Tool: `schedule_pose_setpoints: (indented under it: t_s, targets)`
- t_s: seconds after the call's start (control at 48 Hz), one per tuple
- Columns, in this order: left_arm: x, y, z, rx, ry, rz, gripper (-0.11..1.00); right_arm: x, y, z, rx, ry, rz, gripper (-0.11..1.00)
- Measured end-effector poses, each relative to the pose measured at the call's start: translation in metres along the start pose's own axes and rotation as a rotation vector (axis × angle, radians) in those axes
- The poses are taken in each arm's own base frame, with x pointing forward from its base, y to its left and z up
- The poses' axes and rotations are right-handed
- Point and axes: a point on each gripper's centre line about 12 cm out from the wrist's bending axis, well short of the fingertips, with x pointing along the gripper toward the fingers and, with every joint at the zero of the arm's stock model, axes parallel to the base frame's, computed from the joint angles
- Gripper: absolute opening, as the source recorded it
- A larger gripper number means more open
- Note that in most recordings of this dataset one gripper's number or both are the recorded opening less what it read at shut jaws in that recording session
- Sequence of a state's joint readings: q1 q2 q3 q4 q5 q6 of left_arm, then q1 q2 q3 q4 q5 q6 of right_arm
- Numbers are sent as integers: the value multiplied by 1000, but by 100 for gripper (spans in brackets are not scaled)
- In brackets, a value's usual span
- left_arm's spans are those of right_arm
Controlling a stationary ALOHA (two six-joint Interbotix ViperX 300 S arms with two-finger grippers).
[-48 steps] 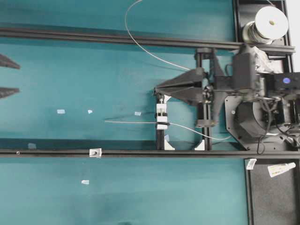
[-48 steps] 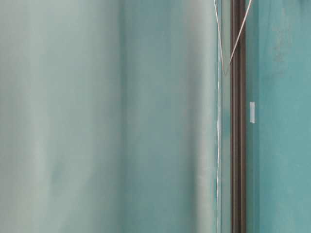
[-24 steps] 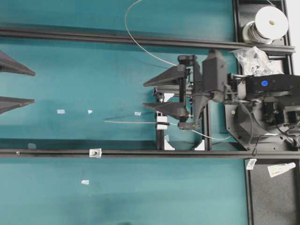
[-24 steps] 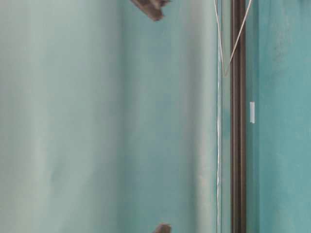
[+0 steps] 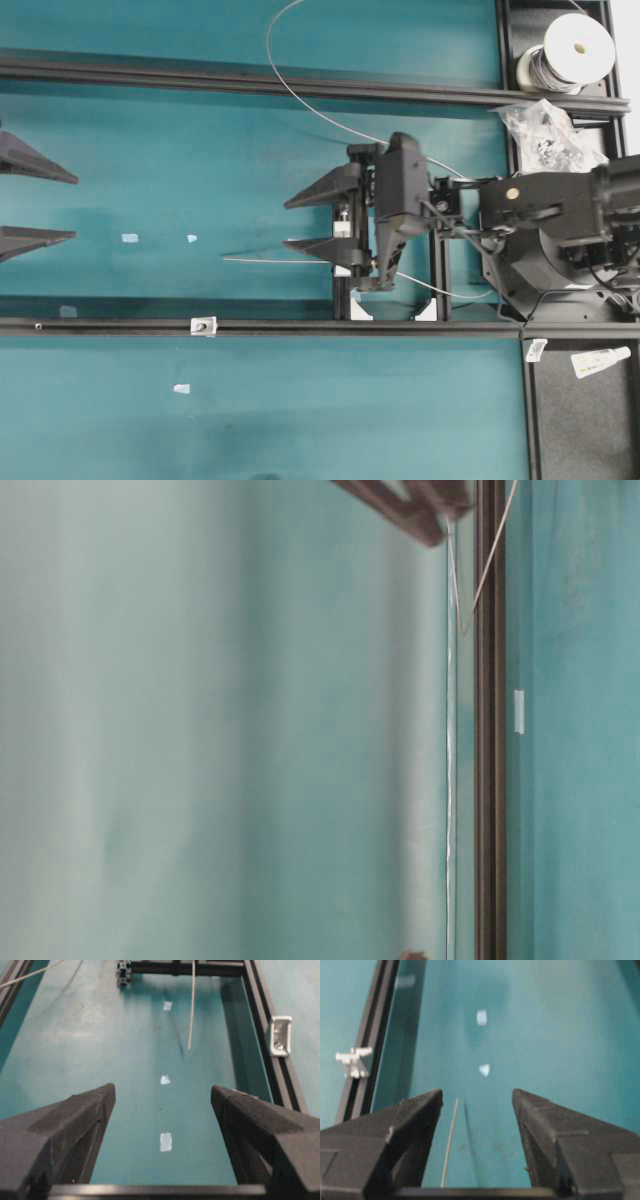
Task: Insert the wire through the hole in the metal fitting.
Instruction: 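Move the right gripper left over the silver wire near the frame, then lower the right gripper and grasp the silver wire end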
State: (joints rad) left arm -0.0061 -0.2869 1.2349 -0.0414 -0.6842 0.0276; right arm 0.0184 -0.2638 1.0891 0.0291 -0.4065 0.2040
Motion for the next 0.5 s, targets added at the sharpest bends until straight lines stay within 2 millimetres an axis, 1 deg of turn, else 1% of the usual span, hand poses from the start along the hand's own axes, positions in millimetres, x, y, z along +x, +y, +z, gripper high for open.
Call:
schedule_pose_setpoints:
  t_s: [0.125, 0.25, 0.375, 0.5]
  targets:
    - [4, 0, -5, 1, 17, -1, 88, 7, 0, -9, 27, 40, -3, 68]
    - [6, 0, -8, 2, 28, -1, 88, 11, 3, -15, 32, 62, 3, 67]
    - [8, -1, -7, 2, 28, -1, 88, 16, 8, -23, 21, 91, 18, 62]
    - [9, -1, -6, 1, 23, -1, 88, 24, 12, -28, 20, 115, 24, 54]
